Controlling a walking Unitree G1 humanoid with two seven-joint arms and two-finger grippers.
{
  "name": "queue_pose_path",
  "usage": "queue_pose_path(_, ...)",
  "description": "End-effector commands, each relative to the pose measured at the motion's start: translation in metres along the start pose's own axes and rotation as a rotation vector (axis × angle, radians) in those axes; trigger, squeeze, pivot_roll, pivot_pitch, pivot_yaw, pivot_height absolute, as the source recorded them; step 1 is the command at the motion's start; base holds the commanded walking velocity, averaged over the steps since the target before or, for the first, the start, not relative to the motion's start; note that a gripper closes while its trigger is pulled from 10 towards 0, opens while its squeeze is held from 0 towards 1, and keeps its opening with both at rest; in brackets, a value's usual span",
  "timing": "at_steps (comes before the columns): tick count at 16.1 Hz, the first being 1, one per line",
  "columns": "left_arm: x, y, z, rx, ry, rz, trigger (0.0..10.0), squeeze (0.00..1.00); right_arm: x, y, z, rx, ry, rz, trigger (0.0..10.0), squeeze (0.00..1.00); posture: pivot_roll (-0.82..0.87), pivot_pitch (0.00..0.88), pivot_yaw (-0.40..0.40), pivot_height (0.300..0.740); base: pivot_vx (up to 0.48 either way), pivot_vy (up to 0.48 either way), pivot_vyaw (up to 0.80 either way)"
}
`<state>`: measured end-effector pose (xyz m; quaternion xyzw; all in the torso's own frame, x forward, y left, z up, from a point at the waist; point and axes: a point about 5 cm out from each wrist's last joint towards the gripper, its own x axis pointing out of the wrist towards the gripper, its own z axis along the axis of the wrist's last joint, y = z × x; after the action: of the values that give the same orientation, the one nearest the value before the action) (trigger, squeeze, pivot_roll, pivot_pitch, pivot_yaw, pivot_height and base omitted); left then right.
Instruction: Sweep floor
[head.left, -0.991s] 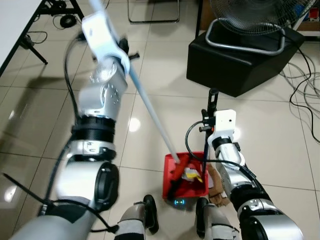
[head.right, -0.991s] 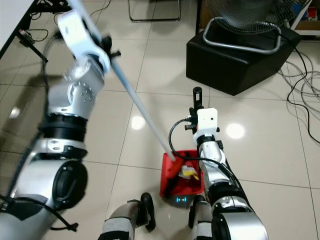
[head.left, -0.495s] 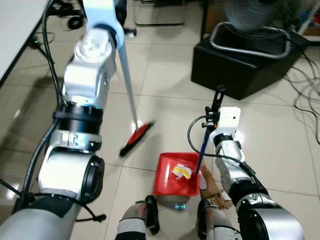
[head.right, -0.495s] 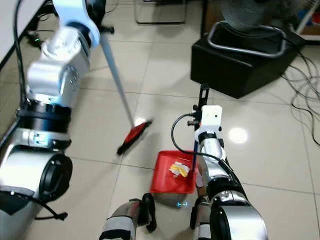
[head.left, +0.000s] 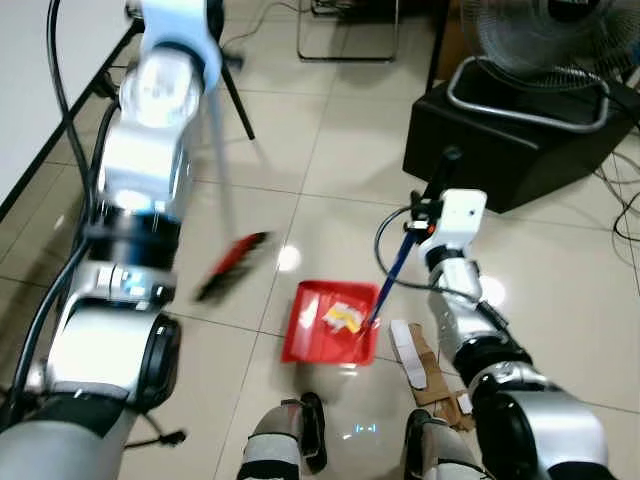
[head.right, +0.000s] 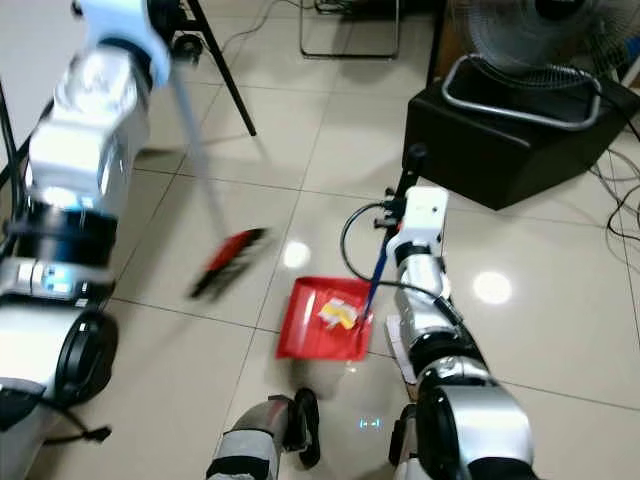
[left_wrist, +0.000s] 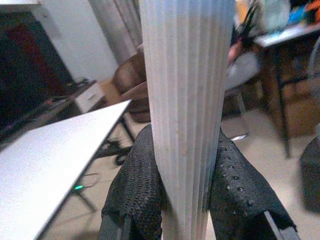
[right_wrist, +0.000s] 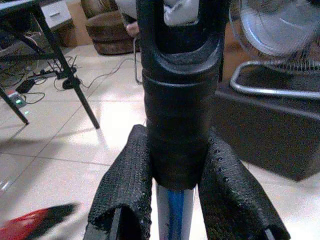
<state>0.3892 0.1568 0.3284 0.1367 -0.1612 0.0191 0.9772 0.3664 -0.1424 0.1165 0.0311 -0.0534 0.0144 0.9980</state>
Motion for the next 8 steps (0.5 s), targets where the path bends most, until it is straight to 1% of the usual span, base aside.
queue_pose_path(1,-0.002,0.010,0.012,0.068,-0.073,0.046,10.0,0.00,0.002,0.005,0.005,0.027,-0.028,0.011,10.0,0.00,0.07,0.108,0.159,0.740,0.000,0.000,0.00)
queue_pose_path(2,-0.006,0.013,-0.006,0.080,-0.036,0.071,10.0,0.00,0.004,0.003,0.009,0.027,-0.043,0.011,10.0,0.00,0.06,0.099,0.149,0.740,0.000,0.000,0.00)
queue_pose_path(3,-0.009,0.015,-0.015,0.088,-0.016,0.088,10.0,0.00,0.005,0.001,0.010,0.026,-0.050,0.010,10.0,0.00,0.06,0.098,0.147,0.740,0.000,0.000,0.00)
queue_pose_path(4,-0.015,0.018,-0.034,0.068,0.033,0.127,10.0,0.00,0.005,-0.002,0.011,0.032,-0.054,0.000,10.0,0.00,0.05,0.092,0.138,0.740,0.000,0.000,0.00)
queue_pose_path(5,-0.018,0.019,-0.041,0.060,0.052,0.142,10.0,0.00,0.005,-0.004,0.011,0.036,-0.054,-0.005,10.0,0.00,0.05,0.093,0.137,0.740,0.000,0.000,0.00)
queue_pose_path(6,-0.027,0.016,-0.057,0.034,0.069,0.152,10.0,0.00,0.004,-0.007,0.011,0.046,-0.058,-0.017,10.0,0.00,0.04,0.091,0.128,0.740,0.000,0.000,0.00)
queue_pose_path(7,-0.032,0.013,-0.066,0.014,0.078,0.156,10.0,0.00,0.003,-0.008,0.011,0.046,-0.061,-0.020,10.0,0.00,0.04,0.091,0.126,0.740,0.000,0.000,0.00)
queue_pose_path(8,-0.044,0.010,-0.092,-0.068,0.144,0.182,10.0,0.00,0.001,-0.011,0.010,0.052,-0.063,-0.028,10.0,0.00,0.02,0.086,0.114,0.740,0.000,0.000,0.00)
